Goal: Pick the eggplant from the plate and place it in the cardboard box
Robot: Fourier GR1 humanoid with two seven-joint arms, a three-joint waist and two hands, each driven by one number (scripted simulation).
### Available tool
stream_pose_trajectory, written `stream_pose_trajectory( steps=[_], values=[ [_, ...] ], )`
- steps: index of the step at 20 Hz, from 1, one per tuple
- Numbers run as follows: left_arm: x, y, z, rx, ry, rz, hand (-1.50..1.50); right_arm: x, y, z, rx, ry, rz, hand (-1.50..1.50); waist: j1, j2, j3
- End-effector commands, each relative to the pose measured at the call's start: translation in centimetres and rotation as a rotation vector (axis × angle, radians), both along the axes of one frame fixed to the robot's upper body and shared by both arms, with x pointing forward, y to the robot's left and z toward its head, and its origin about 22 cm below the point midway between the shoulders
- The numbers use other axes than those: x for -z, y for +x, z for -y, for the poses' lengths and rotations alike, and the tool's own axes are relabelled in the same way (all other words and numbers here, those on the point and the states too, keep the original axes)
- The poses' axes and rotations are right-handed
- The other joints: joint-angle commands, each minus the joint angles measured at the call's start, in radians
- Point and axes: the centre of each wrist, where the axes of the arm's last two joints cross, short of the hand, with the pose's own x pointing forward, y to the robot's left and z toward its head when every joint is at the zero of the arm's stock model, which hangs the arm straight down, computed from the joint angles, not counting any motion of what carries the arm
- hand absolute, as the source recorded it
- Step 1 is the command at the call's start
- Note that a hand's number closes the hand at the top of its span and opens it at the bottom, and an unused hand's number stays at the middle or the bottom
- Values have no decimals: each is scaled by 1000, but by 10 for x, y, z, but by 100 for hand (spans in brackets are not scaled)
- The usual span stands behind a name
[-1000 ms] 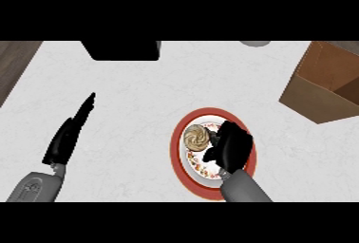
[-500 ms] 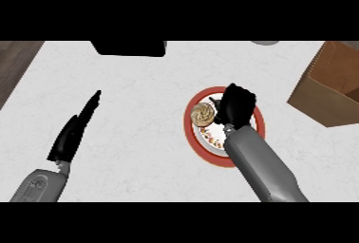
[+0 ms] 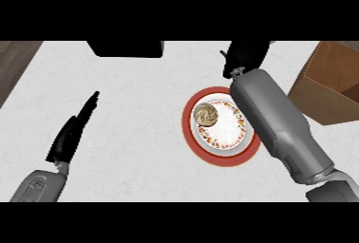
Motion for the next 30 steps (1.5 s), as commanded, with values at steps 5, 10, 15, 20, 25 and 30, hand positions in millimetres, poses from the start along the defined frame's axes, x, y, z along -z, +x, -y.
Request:
stream_pose_trajectory(
  steps=[5,10,15,20,25,30],
  values=[
    [-4,-6,-17,-30,-11,-13,0,-72,7,6,191,-29,116,150,-28,-13,0],
    [12,-6,-4,-23,-1,-7,0,-82,4,35,267,0,193,150,-33,-8,0],
    [8,1,5,-46,-4,-15,0,-96,-5,78,341,-4,189,150,-45,-11,0],
    [1,-8,-15,-26,-6,-32,0,-81,-14,129,407,4,126,150,-34,-10,0],
    [-13,2,-2,-13,-14,-13,0,-61,-18,185,445,11,26,150,-29,-7,1],
    [7,-6,-10,-38,3,-7,0,-25,-26,218,498,347,-90,-150,-31,-5,1]
  ],
)
